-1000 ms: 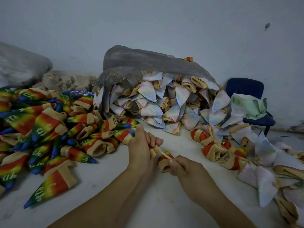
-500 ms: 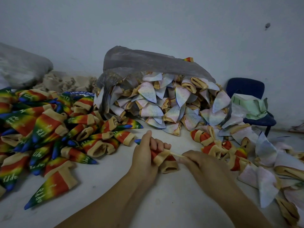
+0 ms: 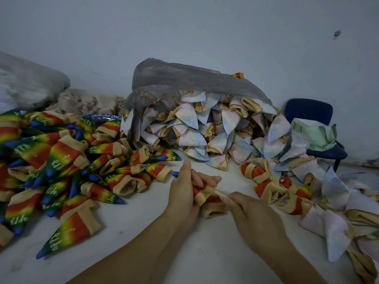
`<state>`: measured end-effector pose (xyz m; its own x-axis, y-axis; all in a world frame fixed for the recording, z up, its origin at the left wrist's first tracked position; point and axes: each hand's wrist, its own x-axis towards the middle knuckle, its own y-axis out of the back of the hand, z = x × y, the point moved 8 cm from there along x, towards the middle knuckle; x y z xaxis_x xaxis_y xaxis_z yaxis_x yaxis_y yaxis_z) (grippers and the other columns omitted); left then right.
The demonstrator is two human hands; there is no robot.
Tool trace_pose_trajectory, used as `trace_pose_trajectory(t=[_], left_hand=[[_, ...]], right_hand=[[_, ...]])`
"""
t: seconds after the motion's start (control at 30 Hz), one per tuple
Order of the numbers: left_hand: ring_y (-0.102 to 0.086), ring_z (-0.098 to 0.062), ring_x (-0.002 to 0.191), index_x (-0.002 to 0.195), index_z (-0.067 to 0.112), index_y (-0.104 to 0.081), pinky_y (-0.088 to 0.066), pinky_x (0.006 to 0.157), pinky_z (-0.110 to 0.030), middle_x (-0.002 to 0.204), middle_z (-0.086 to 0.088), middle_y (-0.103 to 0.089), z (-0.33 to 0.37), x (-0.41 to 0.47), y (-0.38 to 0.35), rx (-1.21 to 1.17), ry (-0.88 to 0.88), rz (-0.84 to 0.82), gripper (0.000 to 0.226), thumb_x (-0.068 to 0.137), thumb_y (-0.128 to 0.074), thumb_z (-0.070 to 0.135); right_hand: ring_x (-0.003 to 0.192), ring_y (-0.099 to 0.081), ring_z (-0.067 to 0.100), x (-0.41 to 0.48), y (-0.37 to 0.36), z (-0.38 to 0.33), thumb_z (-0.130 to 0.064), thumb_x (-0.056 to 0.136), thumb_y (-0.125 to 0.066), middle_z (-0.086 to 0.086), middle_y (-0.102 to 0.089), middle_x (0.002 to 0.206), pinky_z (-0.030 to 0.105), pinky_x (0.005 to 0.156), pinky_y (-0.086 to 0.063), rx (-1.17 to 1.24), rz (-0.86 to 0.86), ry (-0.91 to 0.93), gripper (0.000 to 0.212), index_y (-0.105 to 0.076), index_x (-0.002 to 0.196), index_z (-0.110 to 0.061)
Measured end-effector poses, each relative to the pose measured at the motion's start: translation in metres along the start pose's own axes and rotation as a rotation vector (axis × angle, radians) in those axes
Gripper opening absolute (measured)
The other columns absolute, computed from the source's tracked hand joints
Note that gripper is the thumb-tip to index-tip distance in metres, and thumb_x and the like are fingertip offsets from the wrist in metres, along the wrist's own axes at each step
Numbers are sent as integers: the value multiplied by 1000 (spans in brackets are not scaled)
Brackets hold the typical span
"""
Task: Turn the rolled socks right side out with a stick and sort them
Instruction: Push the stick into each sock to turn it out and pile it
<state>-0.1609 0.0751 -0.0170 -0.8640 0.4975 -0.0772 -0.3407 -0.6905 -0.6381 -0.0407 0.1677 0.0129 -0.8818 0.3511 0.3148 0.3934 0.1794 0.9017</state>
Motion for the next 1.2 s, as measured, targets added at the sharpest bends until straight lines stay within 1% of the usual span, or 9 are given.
trace_pose_trajectory(t=[0.17, 0.33, 0.47, 0.63, 0.73, 0.87, 1.07, 1.13, 1.2], left_hand=[[-75, -26, 88, 46, 16, -65, -59, 71, -32, 71, -14, -73, -5, 3, 1, 112, 24, -75, 73, 102, -36, 53], [-71, -9, 99, 91, 29, -78, -54, 88, -34, 105, 6, -76, 0, 2, 3, 299, -70, -78, 47, 82, -51, 66], [-72, -9, 93, 95, 41, -75, -54, 79, -24, 99, 9, -77, 4, 0, 1, 385, -107, -138, 39, 74, -57, 68], [-70, -15, 101, 92, 34, -76, -51, 96, -32, 97, 1, -77, 3, -2, -4, 490, -163, -128, 40, 80, -53, 65], [-71, -6, 96, 94, 42, -74, -49, 78, -15, 94, 6, -77, 10, -2, -5, 500, -214, -120, 35, 81, -51, 66], [-70, -16, 86, 84, 21, -72, -53, 78, -18, 83, -3, -74, 29, 6, 15, 464, -311, 49, 31, 94, -57, 46], [-58, 6, 64, 87, 20, -67, -45, 59, -11, 65, 18, -62, 37, 6, 23, 495, -385, 157, 33, 97, -52, 48], [-62, 2, 83, 110, 12, -63, -49, 73, -20, 83, 14, -66, 38, 11, 33, 451, -359, 229, 44, 98, -48, 52], [-56, -18, 116, 128, 21, -57, -45, 100, -37, 122, -1, -60, 33, 14, 44, 372, -242, 325, 43, 98, -47, 50]], right_hand=[[66, -51, 3, 2, -4, 12, -60, 91, -29, -9, -56, 70, 24, 56, -38, 85, -50, -46, 36, -54, 84, -36], [74, -51, 2, 10, 1, 26, -59, 88, -36, -11, -56, 82, 27, 64, -44, 147, -15, -24, 32, -58, 83, -36], [78, -51, 4, 14, 8, 41, -48, 90, -49, -9, -54, 86, 31, 71, -45, 220, 33, -73, 19, -61, 84, -35], [85, -47, 12, 15, 17, 53, -35, 93, -53, -9, -56, 88, 36, 78, -41, 113, 99, -107, 15, -64, 90, -27], [87, -48, 13, 15, 18, 52, -36, 96, -47, -10, -58, 90, 40, 81, -41, 40, 94, -103, 16, -63, 95, -32], [87, -53, 17, 12, 22, 65, -35, 97, -44, -8, -63, 90, 40, 87, -40, -35, 95, -175, 20, -63, 94, -31], [90, -52, 17, 10, 23, 69, -35, 98, -40, -7, -62, 95, 40, 92, -38, -110, 107, -230, 23, -62, 103, -30], [90, -53, 18, 8, 25, 74, -34, 99, -38, -5, -61, 93, 38, 89, -40, -129, 123, -261, 26, -63, 105, -27], [90, -54, 19, 9, 25, 78, -34, 99, -36, -3, -61, 93, 37, 88, -42, -127, 107, -294, 29, -63, 106, -24]])
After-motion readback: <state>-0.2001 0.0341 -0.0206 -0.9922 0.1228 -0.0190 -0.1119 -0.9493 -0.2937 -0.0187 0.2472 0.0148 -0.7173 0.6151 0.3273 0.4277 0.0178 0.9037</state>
